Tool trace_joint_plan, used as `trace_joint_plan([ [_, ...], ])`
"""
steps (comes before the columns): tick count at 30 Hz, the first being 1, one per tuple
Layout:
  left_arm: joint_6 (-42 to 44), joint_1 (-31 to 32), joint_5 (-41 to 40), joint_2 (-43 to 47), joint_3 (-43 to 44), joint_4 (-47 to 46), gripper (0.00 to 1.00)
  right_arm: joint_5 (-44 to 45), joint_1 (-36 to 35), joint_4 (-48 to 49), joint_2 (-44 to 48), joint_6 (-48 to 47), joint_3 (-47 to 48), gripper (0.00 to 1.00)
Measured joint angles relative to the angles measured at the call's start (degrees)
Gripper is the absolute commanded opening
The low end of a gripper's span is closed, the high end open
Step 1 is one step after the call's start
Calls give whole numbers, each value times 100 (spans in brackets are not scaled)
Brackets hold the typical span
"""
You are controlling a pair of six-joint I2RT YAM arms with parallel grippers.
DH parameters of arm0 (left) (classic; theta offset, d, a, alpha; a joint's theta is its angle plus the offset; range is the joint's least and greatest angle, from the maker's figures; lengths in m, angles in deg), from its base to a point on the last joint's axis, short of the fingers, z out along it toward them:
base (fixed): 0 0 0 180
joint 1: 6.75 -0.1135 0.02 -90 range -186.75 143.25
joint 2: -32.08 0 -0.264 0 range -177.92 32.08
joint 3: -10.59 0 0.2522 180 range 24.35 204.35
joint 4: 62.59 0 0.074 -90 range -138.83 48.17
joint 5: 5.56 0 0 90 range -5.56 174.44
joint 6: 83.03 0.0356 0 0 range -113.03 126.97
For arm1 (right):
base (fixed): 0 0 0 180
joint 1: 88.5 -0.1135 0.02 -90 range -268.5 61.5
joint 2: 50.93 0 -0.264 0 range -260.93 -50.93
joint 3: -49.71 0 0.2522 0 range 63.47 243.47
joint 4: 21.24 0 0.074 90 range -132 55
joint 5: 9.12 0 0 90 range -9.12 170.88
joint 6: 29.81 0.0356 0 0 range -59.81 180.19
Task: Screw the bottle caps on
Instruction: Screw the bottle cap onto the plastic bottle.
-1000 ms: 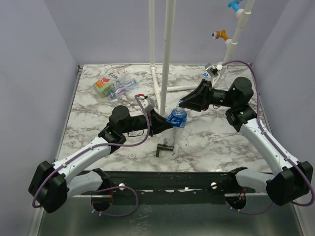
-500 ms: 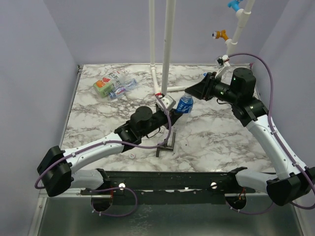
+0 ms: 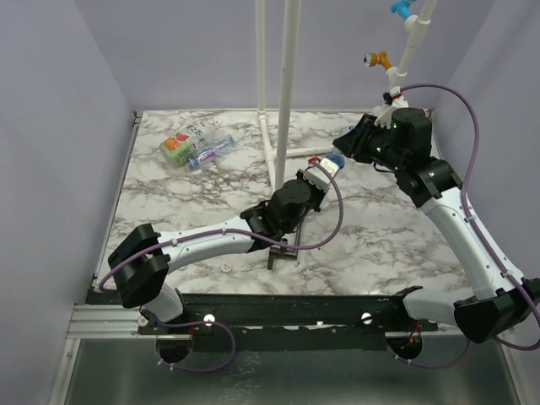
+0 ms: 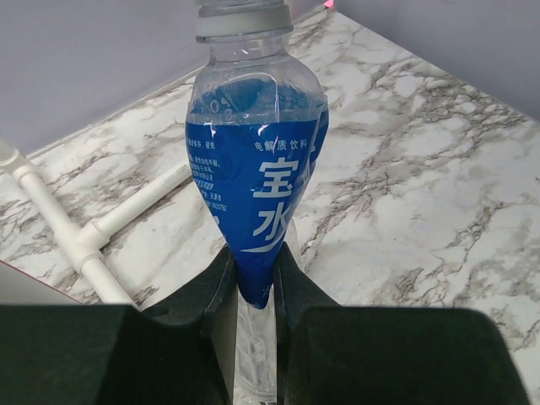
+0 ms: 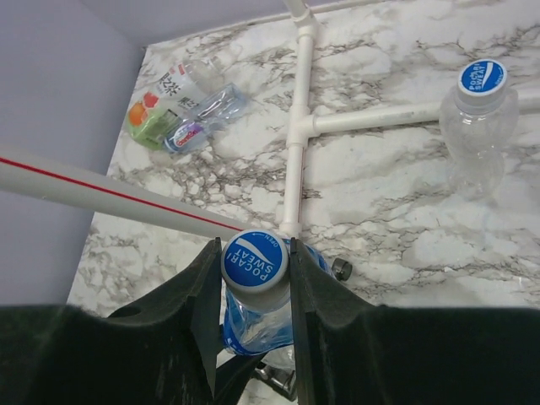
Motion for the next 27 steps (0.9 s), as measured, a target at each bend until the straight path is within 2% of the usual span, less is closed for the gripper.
trace_joint_plan([
  [2,42,22,-144,-114,79,2,0,184,-24,-46,-48,57,24,7],
  [6,107,70,-339,-240,118,-26,0,367,-39,-162,-57,190,24,23],
  [12,170,68,-308,-181,-2,-181,0,378,-94,-195,-44,352,85,60],
  [16,144,55,-127,33,-258,-293,0,212,-203,-315,39,448,103,80],
  [22,24,-35,308,437,-750,-345,0,129,-234,-313,319,409,140,100],
  [27,-240,-278,1180,1010,-1145,-177,0,-262,-232,-35,796,79,-114,100],
])
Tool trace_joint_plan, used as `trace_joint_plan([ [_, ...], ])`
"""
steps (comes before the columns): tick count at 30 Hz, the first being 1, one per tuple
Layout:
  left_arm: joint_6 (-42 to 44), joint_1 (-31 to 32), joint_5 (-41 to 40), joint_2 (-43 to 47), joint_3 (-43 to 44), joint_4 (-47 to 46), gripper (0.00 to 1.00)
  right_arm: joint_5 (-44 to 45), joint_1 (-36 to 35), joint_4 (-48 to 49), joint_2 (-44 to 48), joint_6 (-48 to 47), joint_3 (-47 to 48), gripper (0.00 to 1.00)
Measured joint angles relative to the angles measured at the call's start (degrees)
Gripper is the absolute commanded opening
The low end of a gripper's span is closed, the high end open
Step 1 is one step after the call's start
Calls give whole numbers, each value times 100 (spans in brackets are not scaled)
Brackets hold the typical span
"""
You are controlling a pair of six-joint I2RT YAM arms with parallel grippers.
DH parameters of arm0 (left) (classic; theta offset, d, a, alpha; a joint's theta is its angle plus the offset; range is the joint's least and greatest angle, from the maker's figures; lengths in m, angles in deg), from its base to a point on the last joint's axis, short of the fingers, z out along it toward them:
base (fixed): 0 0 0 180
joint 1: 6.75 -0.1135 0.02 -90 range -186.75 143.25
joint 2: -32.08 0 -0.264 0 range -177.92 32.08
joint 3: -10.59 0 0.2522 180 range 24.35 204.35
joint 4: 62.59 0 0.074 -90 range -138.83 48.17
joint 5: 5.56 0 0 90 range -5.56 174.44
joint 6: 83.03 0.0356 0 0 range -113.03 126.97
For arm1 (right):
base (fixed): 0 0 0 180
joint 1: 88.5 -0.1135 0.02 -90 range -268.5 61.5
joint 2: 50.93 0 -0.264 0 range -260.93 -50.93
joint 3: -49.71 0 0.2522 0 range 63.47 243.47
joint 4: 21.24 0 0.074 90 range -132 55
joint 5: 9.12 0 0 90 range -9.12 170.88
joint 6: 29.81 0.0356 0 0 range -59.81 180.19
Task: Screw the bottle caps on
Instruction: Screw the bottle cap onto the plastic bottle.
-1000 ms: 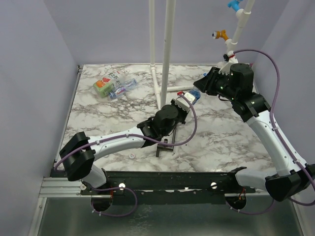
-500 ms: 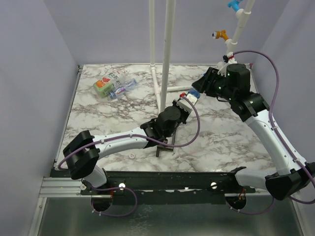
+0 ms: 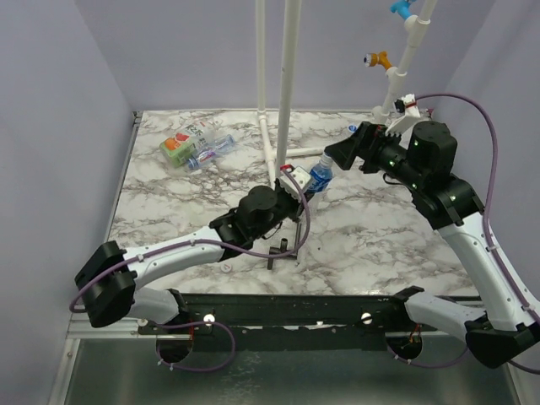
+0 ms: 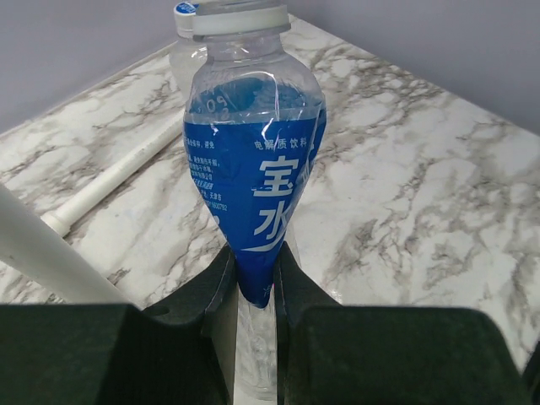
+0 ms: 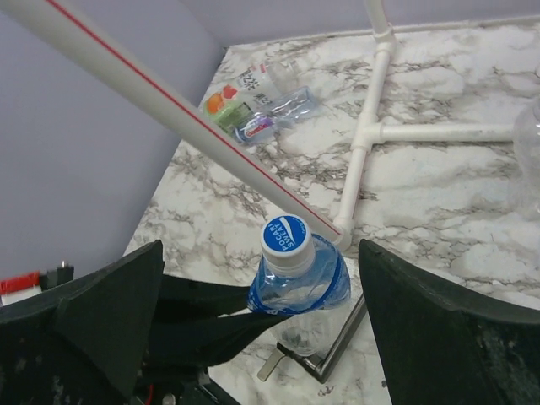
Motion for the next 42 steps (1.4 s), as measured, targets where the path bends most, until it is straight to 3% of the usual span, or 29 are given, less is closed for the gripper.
trace_joint_plan([
  [5,-404,-616,1366,796,-391,146,0,-785,24,326,81,-387,-125,100],
  [11,-811,-1298,2800,1620,-697,389,0,-2691,726,1008,-188,-520,-264,100],
  [15,-1005,-1565,3611,1996,-748,553,0,-4339,1362,2181,-411,-85,-564,100],
  [21,-1388,-1735,4701,2061,-748,518,0,-5862,1384,4763,-664,1467,-1462,100],
  [26,-1757,-1777,5292,1904,-748,107,0,-6168,1198,5923,-702,2197,-1801,99],
  [30,-1991,-1781,5571,1690,-748,-227,0,-6175,960,6441,-686,2481,-1919,93],
  [42,-2402,-1784,5831,1453,-754,-837,0,-6054,839,6959,-660,2824,-2026,79],
])
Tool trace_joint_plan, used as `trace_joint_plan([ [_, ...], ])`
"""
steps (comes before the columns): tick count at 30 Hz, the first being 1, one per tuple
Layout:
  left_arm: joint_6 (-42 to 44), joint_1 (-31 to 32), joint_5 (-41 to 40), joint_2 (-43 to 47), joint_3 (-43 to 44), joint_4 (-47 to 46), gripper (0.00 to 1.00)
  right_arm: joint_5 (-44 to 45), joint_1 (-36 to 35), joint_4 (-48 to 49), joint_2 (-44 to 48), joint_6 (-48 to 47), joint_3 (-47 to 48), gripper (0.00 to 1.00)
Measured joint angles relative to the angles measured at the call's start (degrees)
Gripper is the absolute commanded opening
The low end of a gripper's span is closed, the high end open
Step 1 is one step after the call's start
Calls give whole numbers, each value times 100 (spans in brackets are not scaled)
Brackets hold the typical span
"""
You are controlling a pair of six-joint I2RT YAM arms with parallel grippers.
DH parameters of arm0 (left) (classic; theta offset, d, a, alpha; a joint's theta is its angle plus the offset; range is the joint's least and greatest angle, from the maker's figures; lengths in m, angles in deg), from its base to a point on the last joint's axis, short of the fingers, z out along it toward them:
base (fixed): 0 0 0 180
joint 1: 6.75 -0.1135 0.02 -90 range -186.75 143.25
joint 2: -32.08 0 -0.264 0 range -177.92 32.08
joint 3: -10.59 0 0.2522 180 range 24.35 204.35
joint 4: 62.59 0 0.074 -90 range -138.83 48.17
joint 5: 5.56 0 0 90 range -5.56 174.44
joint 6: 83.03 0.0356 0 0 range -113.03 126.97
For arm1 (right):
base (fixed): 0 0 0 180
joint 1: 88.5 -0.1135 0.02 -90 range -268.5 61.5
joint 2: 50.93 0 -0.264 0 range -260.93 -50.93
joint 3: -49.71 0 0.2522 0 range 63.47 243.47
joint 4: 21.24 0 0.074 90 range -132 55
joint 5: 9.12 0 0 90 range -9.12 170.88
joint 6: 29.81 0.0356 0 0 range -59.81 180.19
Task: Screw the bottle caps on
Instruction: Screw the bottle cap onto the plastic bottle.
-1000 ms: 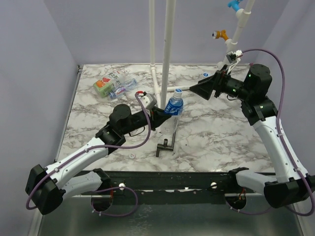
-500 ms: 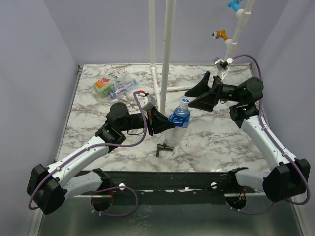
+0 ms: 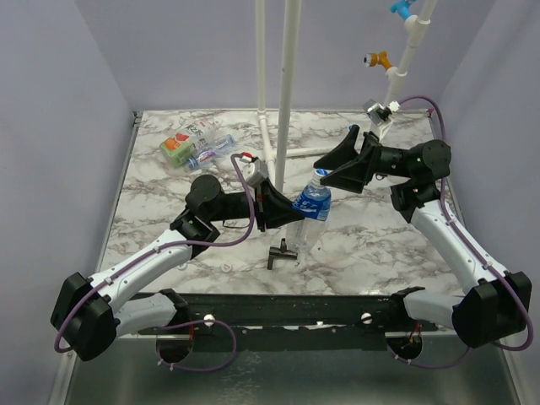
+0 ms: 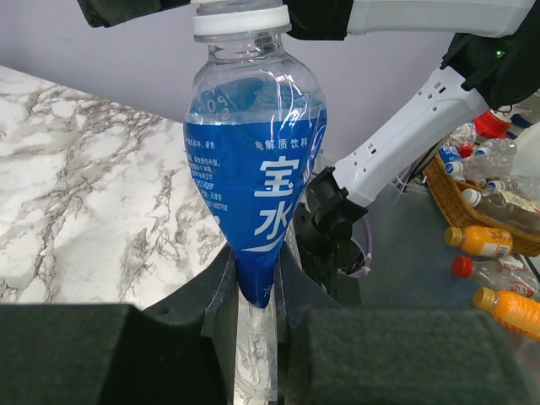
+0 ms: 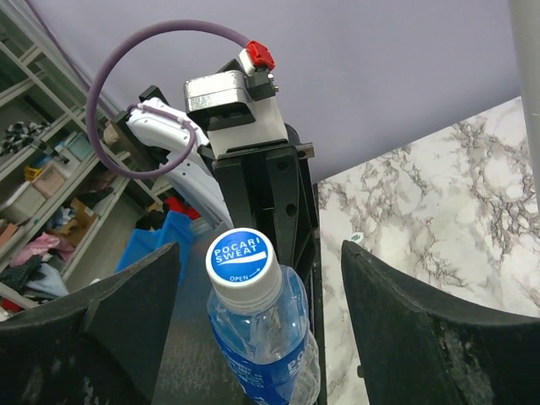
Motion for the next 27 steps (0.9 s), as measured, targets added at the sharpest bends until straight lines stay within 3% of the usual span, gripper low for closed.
trace_joint_plan([
  [5,-55,0,11,-59,-22,-83,0,68,-9,9,11,22,-9,75],
  [15,-111,0,11,-214,-33,-151,0,157,-63,-269,155,-160,-11,53],
  [27,-125,-37,-13,-315,-37,-179,0,382,-74,-1403,223,-879,103,29],
])
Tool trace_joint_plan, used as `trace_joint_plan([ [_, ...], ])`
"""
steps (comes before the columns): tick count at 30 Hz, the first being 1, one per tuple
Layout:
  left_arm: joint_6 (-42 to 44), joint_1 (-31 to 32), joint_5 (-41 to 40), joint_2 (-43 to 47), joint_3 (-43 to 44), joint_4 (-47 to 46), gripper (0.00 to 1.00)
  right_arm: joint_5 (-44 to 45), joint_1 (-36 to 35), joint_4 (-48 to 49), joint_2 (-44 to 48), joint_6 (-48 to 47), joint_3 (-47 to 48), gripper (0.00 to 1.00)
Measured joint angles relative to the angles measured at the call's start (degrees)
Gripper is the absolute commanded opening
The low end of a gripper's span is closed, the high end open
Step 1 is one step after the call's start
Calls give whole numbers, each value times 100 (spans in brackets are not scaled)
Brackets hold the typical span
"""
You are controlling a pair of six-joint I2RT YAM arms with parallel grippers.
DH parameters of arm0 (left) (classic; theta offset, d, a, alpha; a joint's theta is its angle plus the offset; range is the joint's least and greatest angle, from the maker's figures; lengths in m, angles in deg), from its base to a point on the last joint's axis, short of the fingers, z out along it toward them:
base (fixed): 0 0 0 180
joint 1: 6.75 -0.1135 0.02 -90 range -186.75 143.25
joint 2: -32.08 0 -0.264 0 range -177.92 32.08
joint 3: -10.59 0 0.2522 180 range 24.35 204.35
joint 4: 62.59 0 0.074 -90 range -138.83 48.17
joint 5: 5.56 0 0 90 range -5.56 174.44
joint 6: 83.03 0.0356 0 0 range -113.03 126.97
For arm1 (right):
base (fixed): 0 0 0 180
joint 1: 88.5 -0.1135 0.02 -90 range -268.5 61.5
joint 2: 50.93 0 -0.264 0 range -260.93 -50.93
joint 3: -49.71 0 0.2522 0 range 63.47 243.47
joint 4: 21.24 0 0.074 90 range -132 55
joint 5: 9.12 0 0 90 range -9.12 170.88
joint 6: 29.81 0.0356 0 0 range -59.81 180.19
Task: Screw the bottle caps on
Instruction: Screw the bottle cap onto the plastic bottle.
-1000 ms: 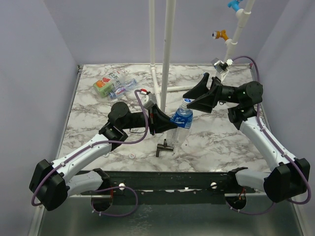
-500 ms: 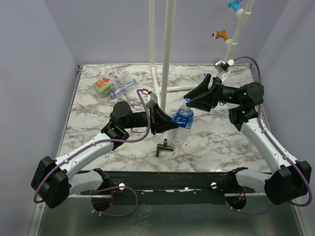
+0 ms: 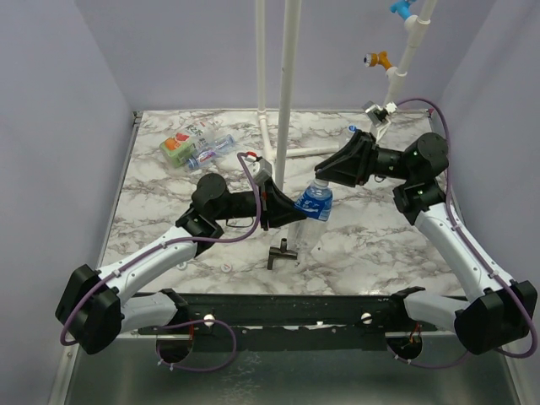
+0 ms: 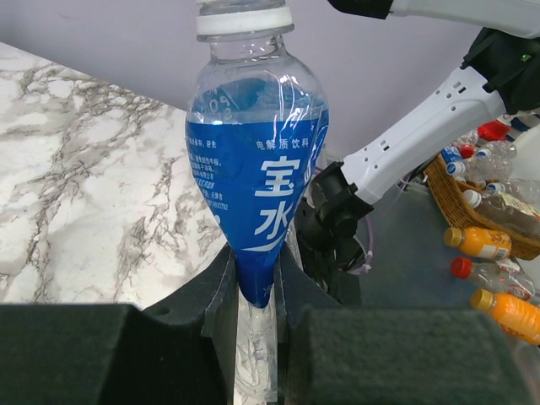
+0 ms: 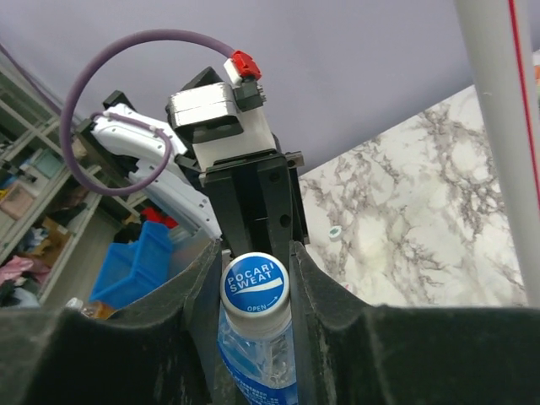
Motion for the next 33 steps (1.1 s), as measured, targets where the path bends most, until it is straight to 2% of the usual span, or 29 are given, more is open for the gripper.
trace_joint_plan([
  [8,203,-2,-791,-9,74,374,0,885,-153,-1628,70,-1036,442,11],
  [15,682,219,-2031,9,284,1156,0,2363,-439,-3132,68,-1709,876,6],
  [20,1108,710,-3397,7,577,1757,0,3735,-859,-4022,39,-1952,1316,2],
  [28,1504,1403,-5333,-442,1029,2275,0,5886,-1543,-4776,-157,-1974,1687,0],
  [33,1668,1633,-6179,-868,1322,2492,0,7099,-1998,-5178,-494,-1878,2037,0],
])
